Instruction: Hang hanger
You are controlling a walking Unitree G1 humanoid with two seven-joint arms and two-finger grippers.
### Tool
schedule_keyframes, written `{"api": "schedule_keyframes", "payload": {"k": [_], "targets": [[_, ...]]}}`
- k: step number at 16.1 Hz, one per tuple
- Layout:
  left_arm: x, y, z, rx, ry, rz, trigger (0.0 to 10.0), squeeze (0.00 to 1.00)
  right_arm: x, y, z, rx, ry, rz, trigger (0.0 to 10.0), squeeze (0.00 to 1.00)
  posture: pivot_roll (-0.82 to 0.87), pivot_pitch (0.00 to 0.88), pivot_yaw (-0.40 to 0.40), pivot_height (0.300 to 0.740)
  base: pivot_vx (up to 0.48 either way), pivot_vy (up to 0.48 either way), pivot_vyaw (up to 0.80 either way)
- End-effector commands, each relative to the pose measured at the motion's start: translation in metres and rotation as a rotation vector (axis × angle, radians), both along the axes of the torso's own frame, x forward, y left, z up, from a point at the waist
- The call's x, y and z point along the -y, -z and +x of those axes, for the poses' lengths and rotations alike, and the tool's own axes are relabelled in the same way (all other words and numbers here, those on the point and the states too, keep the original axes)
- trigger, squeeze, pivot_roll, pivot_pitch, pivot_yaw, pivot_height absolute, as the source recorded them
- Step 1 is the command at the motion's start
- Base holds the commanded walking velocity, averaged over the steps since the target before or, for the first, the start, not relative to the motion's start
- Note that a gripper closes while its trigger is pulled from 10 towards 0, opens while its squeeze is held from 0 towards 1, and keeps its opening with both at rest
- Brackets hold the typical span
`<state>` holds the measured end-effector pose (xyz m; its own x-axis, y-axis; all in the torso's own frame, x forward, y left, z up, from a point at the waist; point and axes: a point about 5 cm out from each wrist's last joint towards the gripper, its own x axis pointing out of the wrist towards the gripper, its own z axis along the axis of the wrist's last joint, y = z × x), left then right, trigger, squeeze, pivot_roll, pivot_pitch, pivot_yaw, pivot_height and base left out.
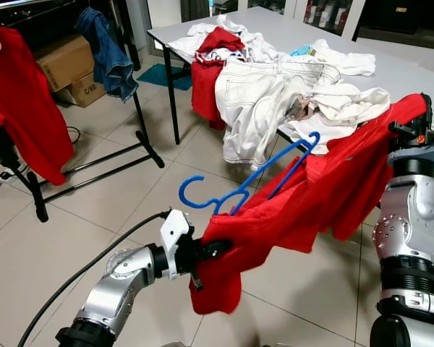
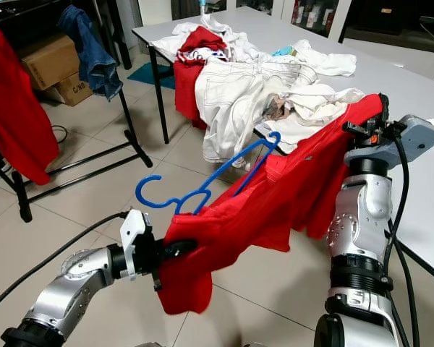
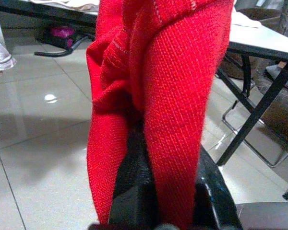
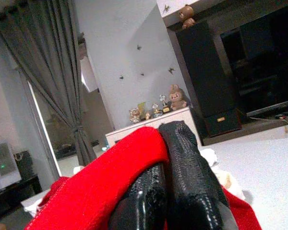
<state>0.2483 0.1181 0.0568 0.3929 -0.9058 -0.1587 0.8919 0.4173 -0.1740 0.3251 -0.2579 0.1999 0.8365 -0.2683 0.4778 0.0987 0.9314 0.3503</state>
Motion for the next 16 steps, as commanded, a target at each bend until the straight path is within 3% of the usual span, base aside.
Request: {"api": "schedule_keyframes", "payload": {"k": [1, 3, 7, 11, 14, 16], "targets": [[-0.021, 0.024, -0.011, -0.127, -0.048, 0.091, 10.0, 0.0, 0.021, -0.046, -0.01, 0.189, 0.085, 0.036, 4.8, 0.0, -0.1, 0.0, 0.04, 0.74, 0.0, 0.0, 0.0], [-0.02, 0.024, -0.009, -0.132, -0.049, 0.091, 10.0, 0.0, 0.017, -0.049, -0.011, 0.195, 0.062, 0.036, 4.7, 0.0, -0.09, 0.0, 0.036, 0.74, 0.0, 0.0, 0.0], [-0.026, 0.043, -0.018, -0.234, -0.01, 0.191, 10.0, 0.0, -0.006, -0.052, -0.016, 0.205, -0.056, 0.06, 4.6, 0.0, -0.1, 0.0, 0.035, 0.74, 0.0, 0.0, 0.0], [-0.024, 0.052, -0.027, -0.303, 0.047, 0.199, 10.0, 0.0, -0.013, -0.047, -0.018, 0.189, -0.093, 0.054, 4.8, 0.0, -0.11, 0.0, 0.04, 0.74, 0.0, 0.0, 0.0], [-0.023, 0.055, -0.026, -0.243, 0.04, 0.244, 10.0, 0.0, -0.008, -0.051, -0.016, 0.188, -0.059, 0.06, 4.9, 0.0, -0.11, 0.0, 0.041, 0.74, 0.0, 0.0, 0.0], [-0.025, 0.057, -0.023, -0.234, 0.015, 0.256, 10.0, 0.0, -0.011, -0.053, -0.014, 0.19, -0.078, 0.062, 7.1, 0.0, -0.1, 0.0, 0.035, 0.74, 0.0, 0.0, 0.0]]}}
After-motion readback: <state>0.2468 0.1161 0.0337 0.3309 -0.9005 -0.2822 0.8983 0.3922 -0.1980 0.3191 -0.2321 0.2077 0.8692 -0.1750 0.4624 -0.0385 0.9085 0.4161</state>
